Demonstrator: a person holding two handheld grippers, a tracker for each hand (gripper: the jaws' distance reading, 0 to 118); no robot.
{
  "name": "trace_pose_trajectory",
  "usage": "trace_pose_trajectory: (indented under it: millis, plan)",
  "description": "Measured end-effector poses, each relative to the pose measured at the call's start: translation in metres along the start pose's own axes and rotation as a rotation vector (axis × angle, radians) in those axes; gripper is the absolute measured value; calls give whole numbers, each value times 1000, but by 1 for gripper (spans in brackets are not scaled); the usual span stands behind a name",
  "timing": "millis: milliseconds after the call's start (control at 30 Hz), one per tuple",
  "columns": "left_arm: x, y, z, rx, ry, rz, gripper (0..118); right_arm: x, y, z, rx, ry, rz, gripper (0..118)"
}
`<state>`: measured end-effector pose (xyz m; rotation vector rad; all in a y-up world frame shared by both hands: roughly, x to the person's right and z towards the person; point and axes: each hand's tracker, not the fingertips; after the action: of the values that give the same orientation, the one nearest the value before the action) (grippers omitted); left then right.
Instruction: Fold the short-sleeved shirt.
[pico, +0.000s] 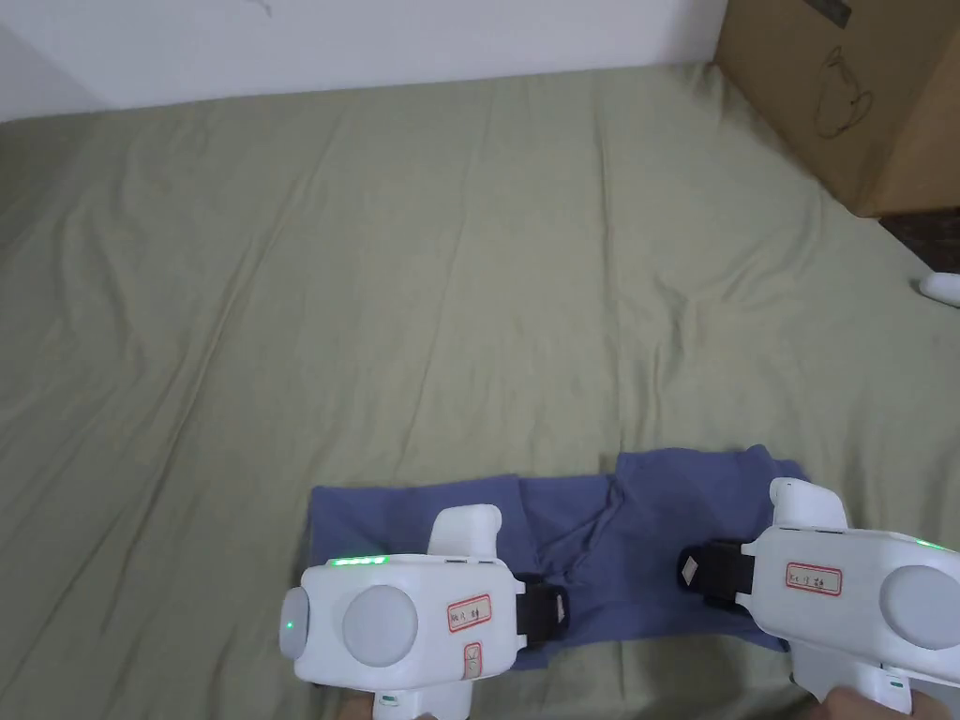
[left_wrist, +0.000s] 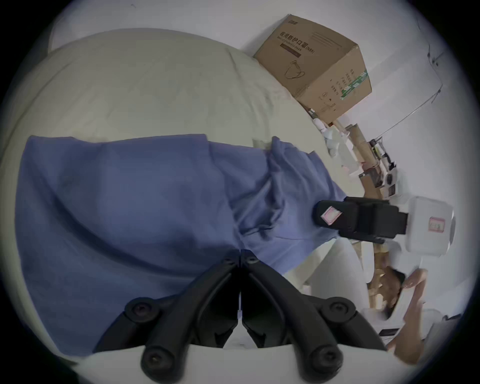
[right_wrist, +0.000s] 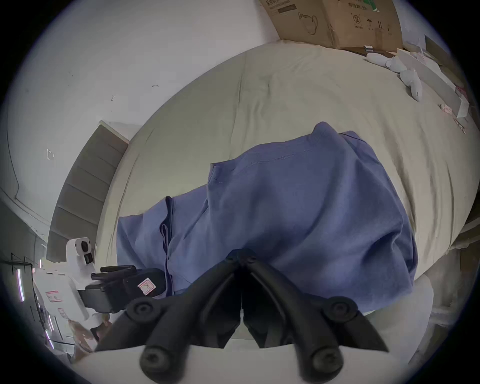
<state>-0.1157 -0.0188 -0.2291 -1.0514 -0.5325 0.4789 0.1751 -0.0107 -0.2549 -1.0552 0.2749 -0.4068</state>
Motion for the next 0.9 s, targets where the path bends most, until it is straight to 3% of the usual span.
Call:
trace_pose_trajectory:
  millis: [167, 300, 500, 600, 667, 733, 767, 800, 900]
  plan:
    - [1, -7, 1, -38, 24, -46, 1, -2, 0, 4, 2, -2, -6, 0]
    - [-36, -5, 53, 69, -53, 77, 1, -9, 3, 11, 14, 1, 14, 0]
    - [-132, -15, 139, 235, 16, 317, 1, -18, 4, 9, 19, -3, 25, 0]
    - [-152, -25, 156, 272, 57, 269, 2, -25, 3, 5, 11, -10, 36, 0]
    - [-163, -28, 156, 264, 42, 282, 19, -28, 5, 3, 6, -11, 39, 0]
    - [-174, -30, 147, 225, -2, 369, 69, -34, 6, 1, 1, -12, 46, 0]
    - [-179, -31, 139, 236, -68, 428, 84, -40, 6, 2, 0, -14, 53, 0]
    - [-184, -32, 132, 247, -114, 448, 92, -45, 6, 3, -2, -15, 62, 0]
    - [-196, -34, 106, 230, -235, 549, 92, -57, 5, 3, -11, -17, 90, 0]
